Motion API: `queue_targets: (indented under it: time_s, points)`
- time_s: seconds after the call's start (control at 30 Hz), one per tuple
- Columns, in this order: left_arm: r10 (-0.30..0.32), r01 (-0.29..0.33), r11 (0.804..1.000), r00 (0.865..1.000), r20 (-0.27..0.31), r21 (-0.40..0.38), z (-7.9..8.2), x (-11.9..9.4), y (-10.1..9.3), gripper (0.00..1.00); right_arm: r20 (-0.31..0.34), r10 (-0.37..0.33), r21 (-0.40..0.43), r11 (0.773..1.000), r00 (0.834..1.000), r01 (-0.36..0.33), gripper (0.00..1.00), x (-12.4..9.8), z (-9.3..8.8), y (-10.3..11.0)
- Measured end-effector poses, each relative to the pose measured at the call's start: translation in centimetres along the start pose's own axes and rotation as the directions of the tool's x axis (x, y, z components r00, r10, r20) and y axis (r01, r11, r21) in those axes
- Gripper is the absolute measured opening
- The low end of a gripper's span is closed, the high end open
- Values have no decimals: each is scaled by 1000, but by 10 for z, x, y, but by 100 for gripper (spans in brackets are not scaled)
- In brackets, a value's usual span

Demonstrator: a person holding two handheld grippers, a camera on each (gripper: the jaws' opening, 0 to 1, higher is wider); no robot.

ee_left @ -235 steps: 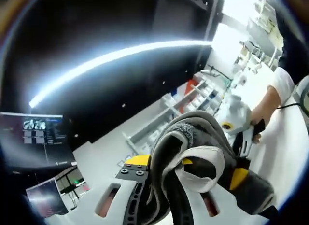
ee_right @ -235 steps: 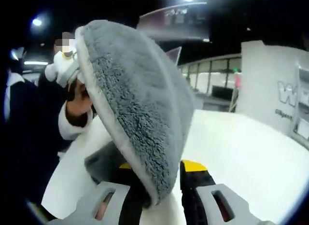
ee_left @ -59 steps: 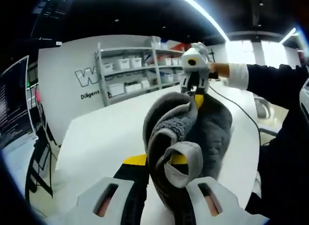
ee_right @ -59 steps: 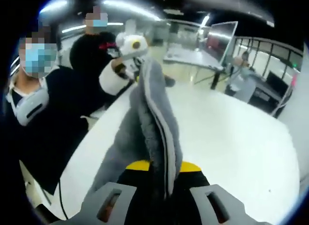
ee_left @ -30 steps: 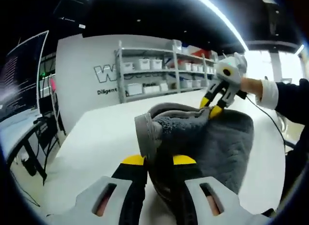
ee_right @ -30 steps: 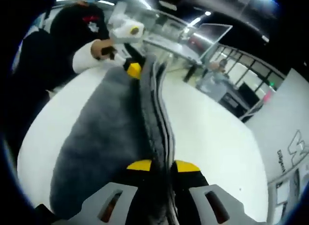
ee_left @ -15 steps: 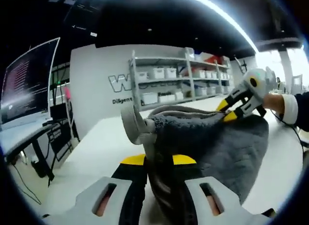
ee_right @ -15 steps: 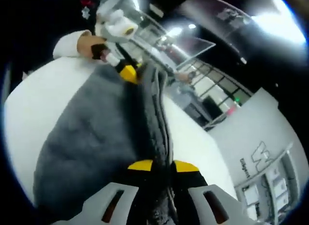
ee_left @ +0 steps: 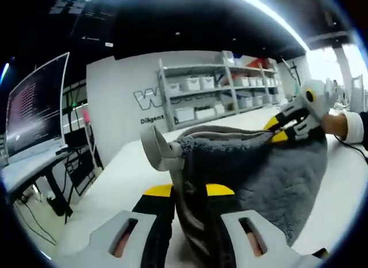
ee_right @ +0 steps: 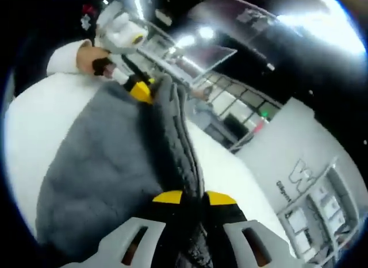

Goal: Open the folded towel by lifting each exposed corner and separating the folded layers until the towel lies flat within the target outline without major curled edges

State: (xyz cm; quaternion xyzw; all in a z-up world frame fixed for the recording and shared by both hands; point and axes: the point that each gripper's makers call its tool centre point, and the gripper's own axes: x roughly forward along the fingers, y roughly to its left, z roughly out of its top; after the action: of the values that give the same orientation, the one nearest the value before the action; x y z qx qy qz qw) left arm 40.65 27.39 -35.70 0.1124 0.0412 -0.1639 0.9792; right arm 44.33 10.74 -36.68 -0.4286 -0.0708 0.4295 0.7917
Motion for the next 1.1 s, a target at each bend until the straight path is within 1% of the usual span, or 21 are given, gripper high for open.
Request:
queue_targets:
  time_s: [0.03,0.1,0.13,0.17,0.27,0.3,0.43,0.57,0.63,0.7,0.87,0.97,1.1]
  points:
    - [4,-4,1000,1000,-5,4,0,-2,-5,18,-5,-17,-30,999,1000,17,8,-1,2,1]
    - [13,-12,1000,1000,-12,17,-2,-2,-6,18,-23,-38,-90,995,999,36,8,-1,2,3]
    - [18,-17,999,1000,-21,28,-3,-3,-8,18,-33,-55,-154,987,998,49,7,0,2,5]
    - [27,-26,999,999,-30,42,-4,-4,-13,19,-40,-57,-185,982,998,49,7,4,0,5]
    - [44,-40,997,997,-60,67,-8,-3,-14,19,-56,-50,-188,981,997,39,7,9,-5,9]
    - [47,-42,996,997,-65,75,-7,-2,-9,19,-57,-54,-188,981,997,42,7,7,-5,8]
    - [57,-51,996,996,-74,79,-7,-1,-5,19,-57,-63,-159,986,996,53,7,8,-7,2]
    - [87,-77,991,991,-97,108,-9,2,1,20,-63,-72,-145,987,995,62,7,9,-9,1]
    - [90,-77,990,990,-105,118,-11,8,5,20,-68,-77,-135,988,995,67,8,9,-9,-1]
    - [97,-81,987,989,-111,136,-12,9,6,20,-69,-75,-126,990,995,66,8,9,-10,0]
    - [99,-81,985,989,-113,150,-13,9,7,20,-69,-74,-79,994,995,69,8,10,-12,-2]
    - [103,-84,983,988,-113,163,-13,9,7,21,-72,-70,-66,996,995,65,8,10,-14,-1]
    - [103,-84,983,988,-119,162,-15,10,10,21,-69,-65,-32,998,996,63,8,11,-15,-2]
